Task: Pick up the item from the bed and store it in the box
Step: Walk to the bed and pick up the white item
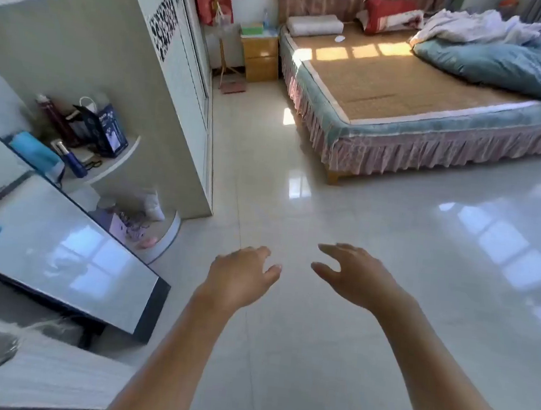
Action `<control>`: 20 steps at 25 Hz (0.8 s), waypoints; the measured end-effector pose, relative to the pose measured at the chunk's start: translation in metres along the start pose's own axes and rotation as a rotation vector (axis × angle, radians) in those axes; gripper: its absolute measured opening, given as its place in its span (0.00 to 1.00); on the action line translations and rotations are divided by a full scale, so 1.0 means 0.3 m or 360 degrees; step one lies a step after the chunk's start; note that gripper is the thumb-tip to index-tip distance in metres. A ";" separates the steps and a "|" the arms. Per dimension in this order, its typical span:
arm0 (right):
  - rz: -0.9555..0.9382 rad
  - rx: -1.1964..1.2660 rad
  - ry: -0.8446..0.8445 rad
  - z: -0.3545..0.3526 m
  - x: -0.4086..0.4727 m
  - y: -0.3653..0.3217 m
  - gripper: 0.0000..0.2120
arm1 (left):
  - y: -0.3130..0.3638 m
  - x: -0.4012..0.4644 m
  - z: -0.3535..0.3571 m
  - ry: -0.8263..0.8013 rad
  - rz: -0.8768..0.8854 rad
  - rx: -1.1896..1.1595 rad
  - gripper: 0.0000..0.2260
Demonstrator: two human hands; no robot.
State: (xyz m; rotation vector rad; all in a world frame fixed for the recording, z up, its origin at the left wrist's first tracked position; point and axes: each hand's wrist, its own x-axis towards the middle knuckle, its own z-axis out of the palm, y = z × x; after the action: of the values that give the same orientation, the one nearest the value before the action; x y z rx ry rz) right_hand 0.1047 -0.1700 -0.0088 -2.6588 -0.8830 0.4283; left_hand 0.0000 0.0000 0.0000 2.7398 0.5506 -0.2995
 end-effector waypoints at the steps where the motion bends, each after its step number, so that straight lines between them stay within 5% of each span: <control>1: 0.0069 -0.0014 -0.0186 0.031 0.000 0.014 0.26 | -0.001 0.005 0.036 -0.0123 -0.0067 0.0031 0.22; 6: 0.0149 -0.0045 -0.0592 0.175 -0.021 0.116 0.26 | -0.019 0.014 0.211 -0.0507 -0.0238 0.0009 0.23; 20: 0.0073 -0.0105 -0.0560 0.100 0.555 0.065 0.25 | -0.148 0.509 0.079 -0.0431 -0.0291 -0.0064 0.20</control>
State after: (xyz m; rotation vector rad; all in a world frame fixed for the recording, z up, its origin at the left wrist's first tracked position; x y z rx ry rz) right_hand 0.2311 -0.0765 -0.0738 -2.7131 -0.9470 0.9144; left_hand 0.1165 0.0817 -0.0749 2.5556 0.7221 -0.6838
